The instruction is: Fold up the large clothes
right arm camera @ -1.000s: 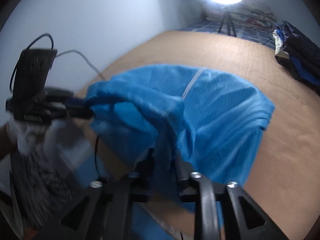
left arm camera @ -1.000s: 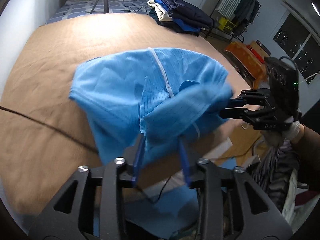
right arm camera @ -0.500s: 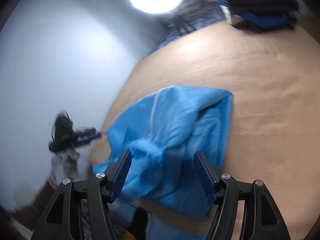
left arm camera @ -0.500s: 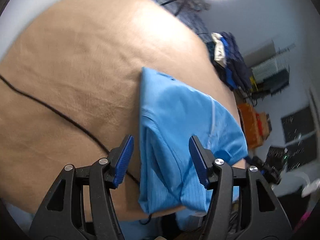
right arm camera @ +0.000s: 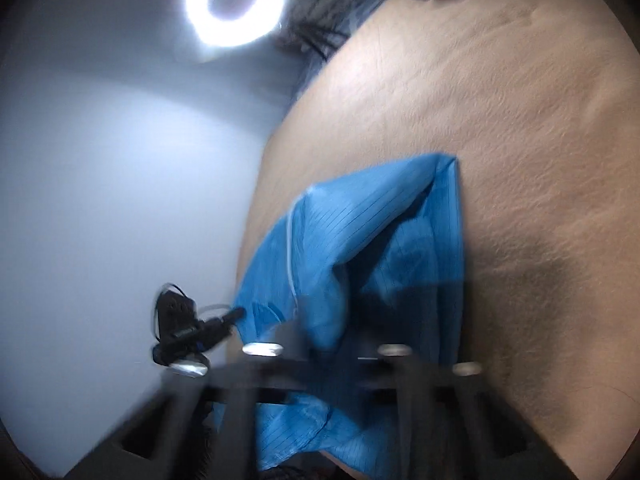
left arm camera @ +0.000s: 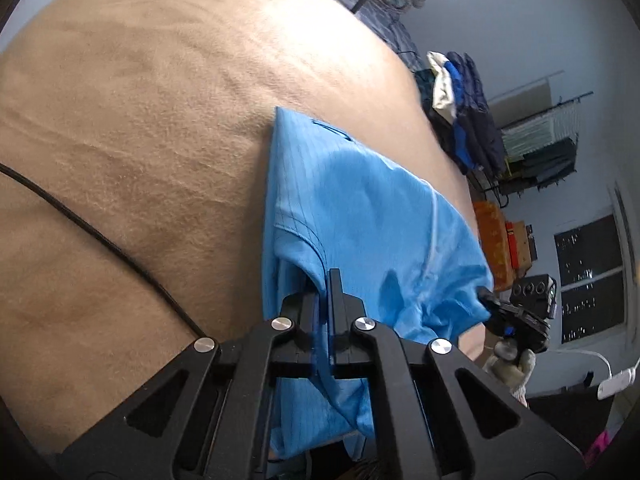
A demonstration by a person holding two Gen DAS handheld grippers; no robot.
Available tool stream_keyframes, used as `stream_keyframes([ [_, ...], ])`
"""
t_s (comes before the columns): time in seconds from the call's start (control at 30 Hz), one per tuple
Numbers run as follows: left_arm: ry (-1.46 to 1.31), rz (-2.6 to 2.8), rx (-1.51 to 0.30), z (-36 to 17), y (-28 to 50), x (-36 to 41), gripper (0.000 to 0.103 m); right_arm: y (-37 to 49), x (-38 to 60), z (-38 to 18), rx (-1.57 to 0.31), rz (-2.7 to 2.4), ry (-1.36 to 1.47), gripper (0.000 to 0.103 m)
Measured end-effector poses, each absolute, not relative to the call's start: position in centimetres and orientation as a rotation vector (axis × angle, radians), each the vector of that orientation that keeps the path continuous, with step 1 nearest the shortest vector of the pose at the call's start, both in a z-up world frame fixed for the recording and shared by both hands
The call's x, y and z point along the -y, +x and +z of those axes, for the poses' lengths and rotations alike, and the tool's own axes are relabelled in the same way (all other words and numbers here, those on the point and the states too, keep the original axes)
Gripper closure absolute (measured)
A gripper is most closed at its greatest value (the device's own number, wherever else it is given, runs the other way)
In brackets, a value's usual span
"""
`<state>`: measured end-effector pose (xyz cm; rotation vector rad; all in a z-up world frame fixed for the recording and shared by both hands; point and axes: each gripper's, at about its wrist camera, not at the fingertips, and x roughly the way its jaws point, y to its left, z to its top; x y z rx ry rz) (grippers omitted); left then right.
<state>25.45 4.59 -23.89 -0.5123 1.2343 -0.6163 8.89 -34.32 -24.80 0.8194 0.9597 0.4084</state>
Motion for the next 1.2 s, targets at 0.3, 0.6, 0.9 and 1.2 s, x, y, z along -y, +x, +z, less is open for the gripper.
stream_keyframes([
  [0.3,-0.414,-0.562,-1.284,-25.5,23.5,-6.0,0.103,7.8,34.7,-25.6,-1.027,0.439,0.712,0.082],
  [0.6,-0.371,-0.55,-1.164,-21.8,23.1,-6.4,0.103,10.4,39.1,-26.3,-0.885,0.464,0.99,0.042],
  [0.9,-0.306,-0.632,-1.127,-20.7,23.3,-2.8,0.103,14.8,38.5,-29.2,-0.922,0.432,1.084,0.046],
  [1.2,-0.234,-0.584,-1.233,-24.4,23.7,-1.7,0.103,16.4,34.2,-22.6,-0.928,0.221,0.357,0.099],
])
